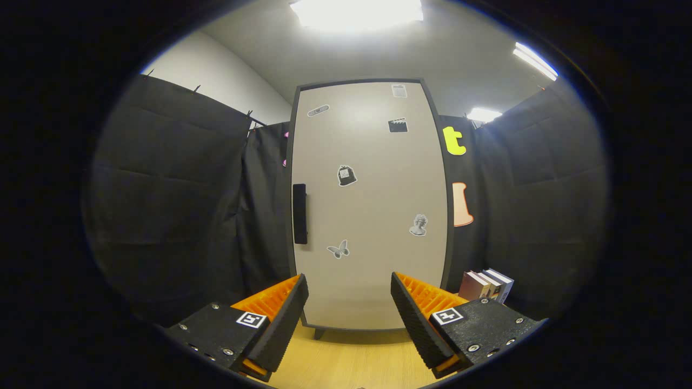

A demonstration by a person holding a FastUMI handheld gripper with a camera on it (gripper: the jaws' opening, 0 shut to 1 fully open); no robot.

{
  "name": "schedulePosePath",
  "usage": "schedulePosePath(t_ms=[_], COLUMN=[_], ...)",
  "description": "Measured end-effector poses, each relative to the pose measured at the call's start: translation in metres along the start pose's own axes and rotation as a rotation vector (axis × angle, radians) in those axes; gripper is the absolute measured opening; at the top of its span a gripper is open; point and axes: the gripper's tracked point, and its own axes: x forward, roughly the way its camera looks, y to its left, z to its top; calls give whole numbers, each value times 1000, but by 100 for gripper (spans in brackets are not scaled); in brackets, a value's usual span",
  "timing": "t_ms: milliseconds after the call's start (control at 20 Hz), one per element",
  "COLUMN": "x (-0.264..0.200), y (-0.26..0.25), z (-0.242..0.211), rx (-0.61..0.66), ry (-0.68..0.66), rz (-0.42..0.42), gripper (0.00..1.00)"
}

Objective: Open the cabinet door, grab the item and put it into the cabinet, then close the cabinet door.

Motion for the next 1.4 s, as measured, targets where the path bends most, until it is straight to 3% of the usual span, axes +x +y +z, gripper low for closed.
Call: schedulePosePath(t_ms=[500,1000,1200,1400], x=[99,183,208,220], y=[57,78,87,96], z=[38,44,46,48], rx=[39,103,60,12], ry=[-16,27,16,12], rz=[75,75,68,63], gripper=[95,93,79,41])
